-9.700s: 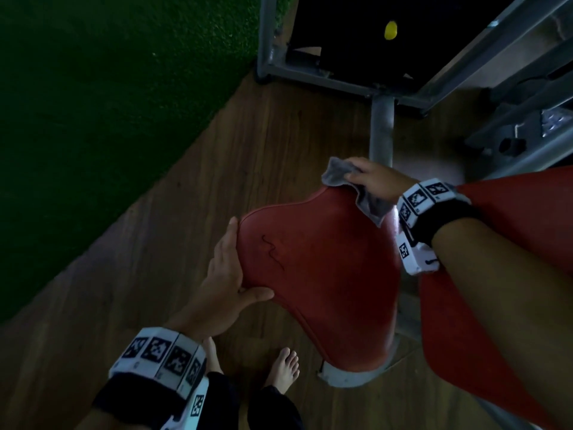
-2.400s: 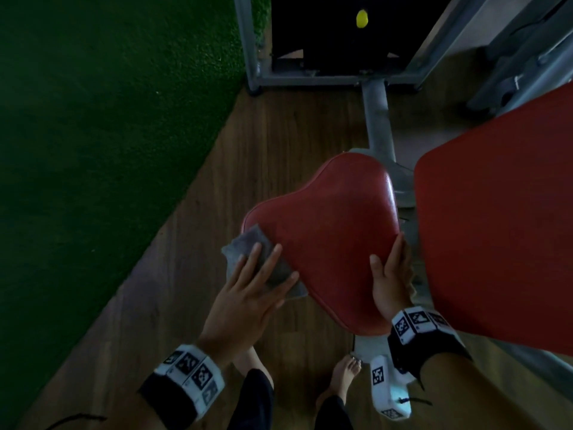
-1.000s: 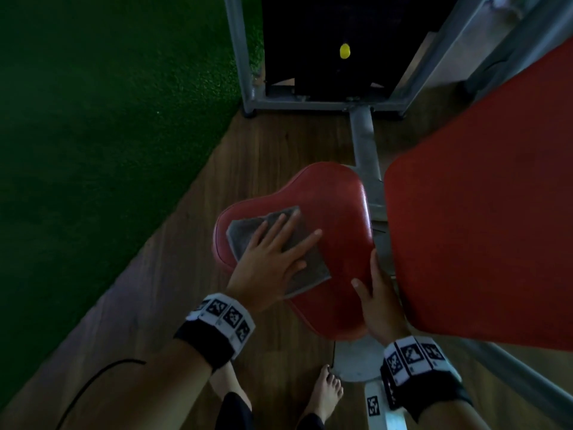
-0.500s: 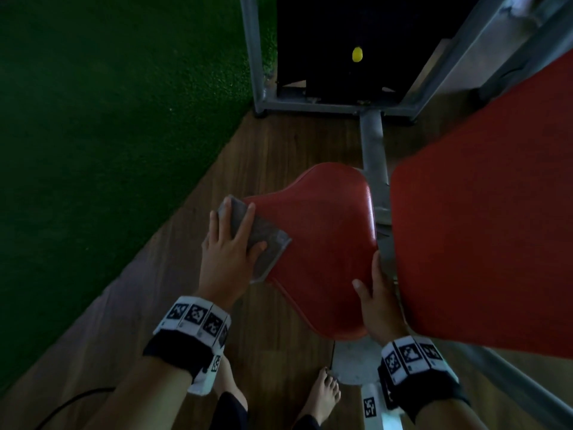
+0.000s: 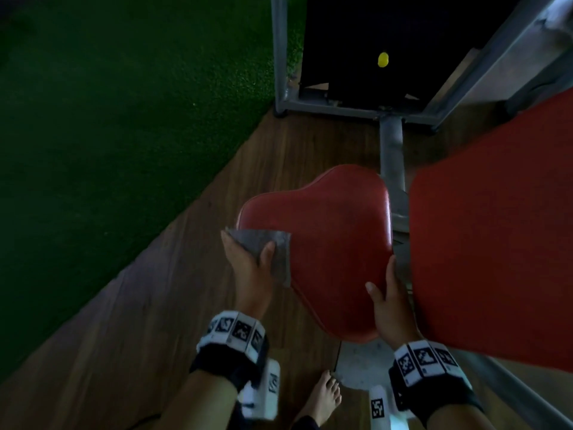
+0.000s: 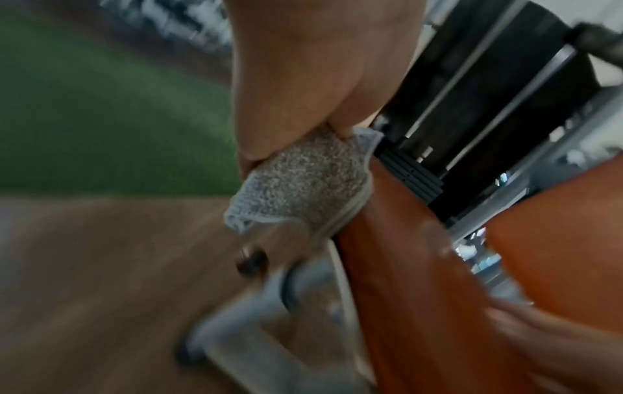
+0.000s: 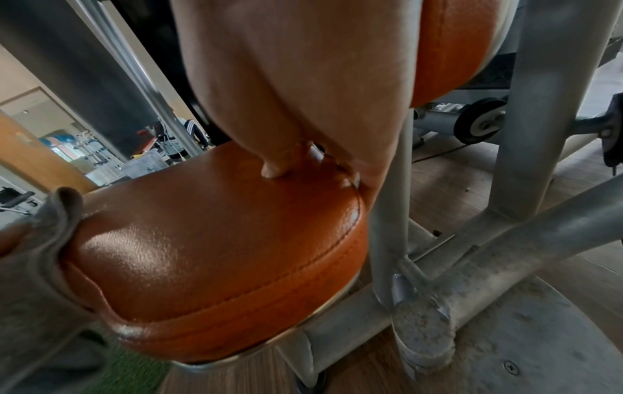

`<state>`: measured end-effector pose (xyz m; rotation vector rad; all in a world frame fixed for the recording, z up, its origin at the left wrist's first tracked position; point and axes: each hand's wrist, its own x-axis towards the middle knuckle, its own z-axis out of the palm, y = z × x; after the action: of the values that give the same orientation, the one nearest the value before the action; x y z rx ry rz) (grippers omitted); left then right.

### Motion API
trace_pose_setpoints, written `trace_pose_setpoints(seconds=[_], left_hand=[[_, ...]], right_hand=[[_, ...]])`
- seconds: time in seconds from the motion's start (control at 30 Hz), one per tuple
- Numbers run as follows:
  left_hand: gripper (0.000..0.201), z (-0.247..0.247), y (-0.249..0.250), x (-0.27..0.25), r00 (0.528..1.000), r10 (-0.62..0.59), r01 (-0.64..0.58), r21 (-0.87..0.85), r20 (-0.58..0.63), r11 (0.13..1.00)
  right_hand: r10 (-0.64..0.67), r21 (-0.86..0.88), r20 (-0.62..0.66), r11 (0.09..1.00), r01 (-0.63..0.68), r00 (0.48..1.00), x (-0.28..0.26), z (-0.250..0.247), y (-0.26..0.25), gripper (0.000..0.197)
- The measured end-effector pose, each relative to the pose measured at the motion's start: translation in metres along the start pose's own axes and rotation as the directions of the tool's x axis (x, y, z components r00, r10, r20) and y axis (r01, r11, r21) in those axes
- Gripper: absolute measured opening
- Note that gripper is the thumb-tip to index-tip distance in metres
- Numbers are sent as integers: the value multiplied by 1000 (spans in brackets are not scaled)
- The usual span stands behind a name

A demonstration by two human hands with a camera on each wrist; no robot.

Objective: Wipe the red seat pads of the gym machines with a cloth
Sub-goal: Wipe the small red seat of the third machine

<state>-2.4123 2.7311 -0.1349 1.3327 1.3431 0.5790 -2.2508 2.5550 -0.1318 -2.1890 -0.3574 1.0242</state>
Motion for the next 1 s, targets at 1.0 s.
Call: trace_pose_setpoints(seconds=[1.0], left_hand=[[98,41,-6,-41,996,-6,-3,-110,-85,994]], right_hand=[[-46,-24,41,999,47,998,-10,-7,14,74]])
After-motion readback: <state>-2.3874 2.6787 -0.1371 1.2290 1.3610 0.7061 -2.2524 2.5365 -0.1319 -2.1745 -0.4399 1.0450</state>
